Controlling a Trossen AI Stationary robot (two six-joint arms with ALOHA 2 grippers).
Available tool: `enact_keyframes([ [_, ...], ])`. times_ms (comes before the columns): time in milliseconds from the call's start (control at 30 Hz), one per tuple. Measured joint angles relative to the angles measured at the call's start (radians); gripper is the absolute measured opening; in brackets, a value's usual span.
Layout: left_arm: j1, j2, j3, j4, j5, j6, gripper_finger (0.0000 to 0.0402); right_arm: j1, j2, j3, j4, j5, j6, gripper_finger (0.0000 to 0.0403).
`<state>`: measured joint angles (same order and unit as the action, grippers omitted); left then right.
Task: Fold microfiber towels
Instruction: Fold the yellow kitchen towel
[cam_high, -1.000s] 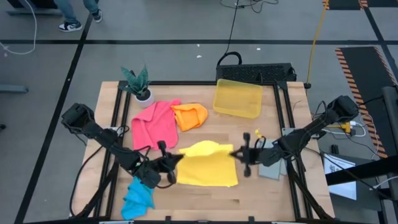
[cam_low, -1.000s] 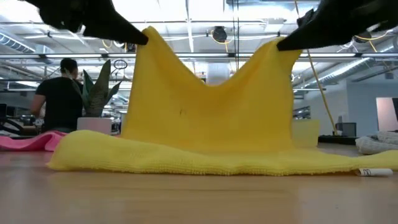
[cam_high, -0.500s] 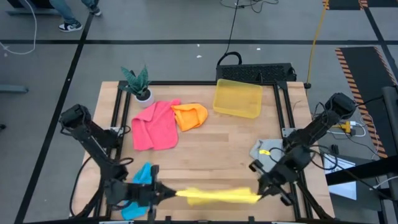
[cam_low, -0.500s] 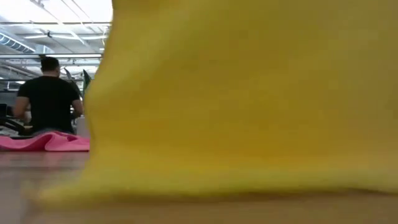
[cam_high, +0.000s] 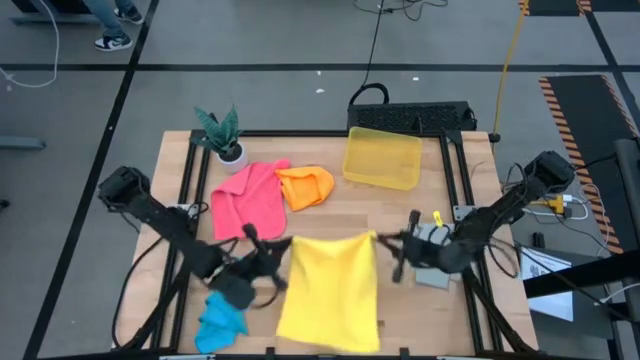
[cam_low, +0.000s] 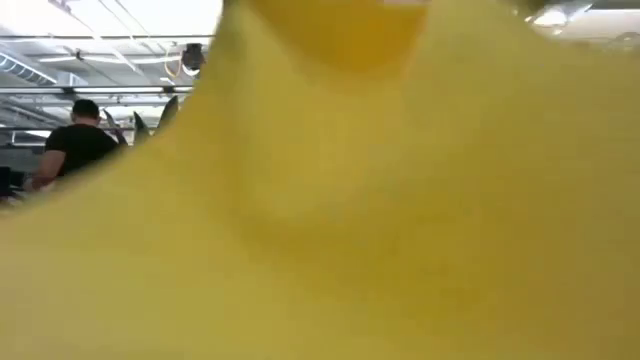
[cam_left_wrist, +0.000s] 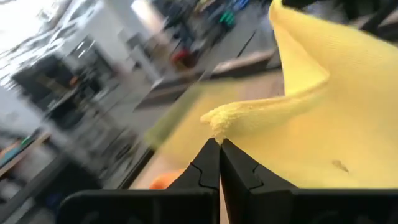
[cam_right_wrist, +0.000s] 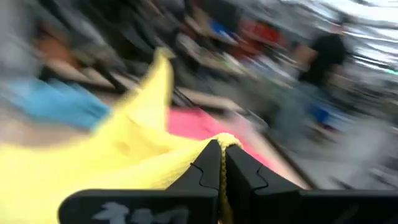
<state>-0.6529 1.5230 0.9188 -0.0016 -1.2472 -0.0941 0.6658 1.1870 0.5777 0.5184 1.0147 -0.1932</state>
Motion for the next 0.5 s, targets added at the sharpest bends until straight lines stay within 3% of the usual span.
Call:
enact_keyframes([
  [200,0.134,0.0,-0.123,-0.029,-0.01,-0.121,0.0002,-0.139,0.0,0.0,-0.275,0.043,0.091,0.0],
  [333,0.161,0.0,-0.173,-0.026,0.011,-0.145,0.0005,-0.2,0.0,-0.001,-0.348,-0.044,0.127,0.0],
  [500,0.122,0.0,-0.189,-0.025,0.065,-0.107,0.0004,-0.215,0.0,-0.032,-0.309,-0.194,0.13,0.0],
])
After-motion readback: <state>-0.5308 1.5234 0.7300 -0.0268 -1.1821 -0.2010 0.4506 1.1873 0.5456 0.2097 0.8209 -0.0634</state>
